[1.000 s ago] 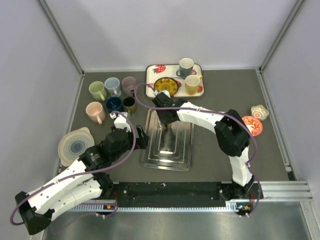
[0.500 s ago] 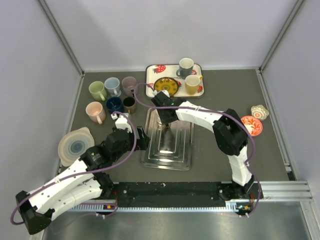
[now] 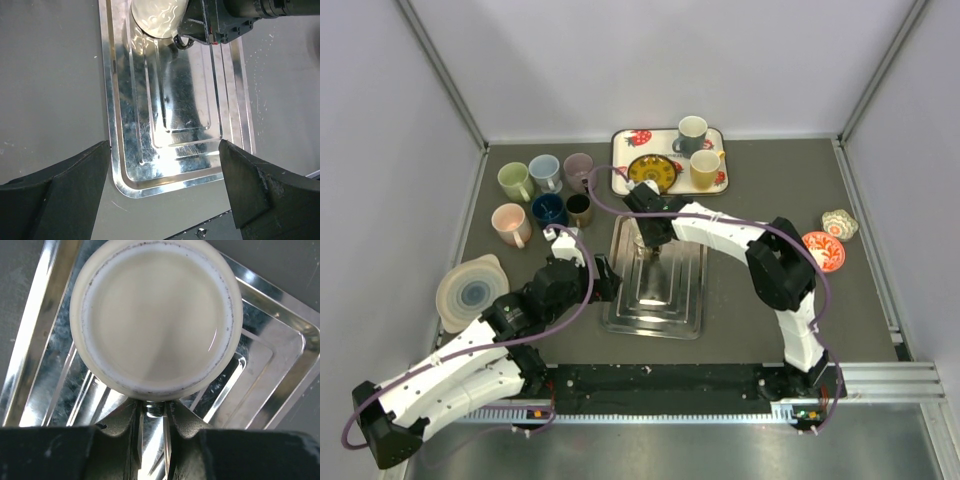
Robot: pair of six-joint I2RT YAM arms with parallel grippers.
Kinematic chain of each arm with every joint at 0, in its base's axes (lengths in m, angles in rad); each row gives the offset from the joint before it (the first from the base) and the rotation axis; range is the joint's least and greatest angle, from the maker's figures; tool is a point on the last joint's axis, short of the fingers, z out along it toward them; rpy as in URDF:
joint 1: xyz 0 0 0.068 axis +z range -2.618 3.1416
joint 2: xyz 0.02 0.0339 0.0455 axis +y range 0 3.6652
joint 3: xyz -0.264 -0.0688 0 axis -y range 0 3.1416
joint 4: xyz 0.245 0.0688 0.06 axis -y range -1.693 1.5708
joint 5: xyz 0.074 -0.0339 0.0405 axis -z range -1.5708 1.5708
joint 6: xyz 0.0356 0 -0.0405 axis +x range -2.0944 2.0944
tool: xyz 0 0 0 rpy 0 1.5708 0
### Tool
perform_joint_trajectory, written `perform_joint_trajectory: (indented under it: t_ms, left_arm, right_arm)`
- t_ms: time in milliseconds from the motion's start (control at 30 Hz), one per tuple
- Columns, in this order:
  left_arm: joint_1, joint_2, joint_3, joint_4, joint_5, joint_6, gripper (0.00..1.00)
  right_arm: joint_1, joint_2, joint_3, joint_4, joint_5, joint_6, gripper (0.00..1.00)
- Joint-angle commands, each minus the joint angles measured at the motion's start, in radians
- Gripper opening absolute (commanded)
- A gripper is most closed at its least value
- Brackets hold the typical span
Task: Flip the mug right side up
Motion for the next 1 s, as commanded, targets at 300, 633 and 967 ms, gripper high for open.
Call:
perform_joint_trajectory:
  t_ms: [300,633,967]
  left_arm:
    - [-0.002,0.018,-0.043,0.155,0.054,-0.044,0.93]
    - [-0.002,0.084,-0.108,0.530,0.349,-0.121,0.90]
    - [-0.023,0.170,-0.225,1.132,0.587,-0.234,0.83]
  right_arm:
    - [0.023,-0.407,-0.213,0.023,0.009,0.039,0.00]
    - [0.030,-0.895,-0.532,0.248,-0.156,0.131,0.00]
    - [-0.020,-1.238,-0.841,0.613,-0.371,0.342,0.00]
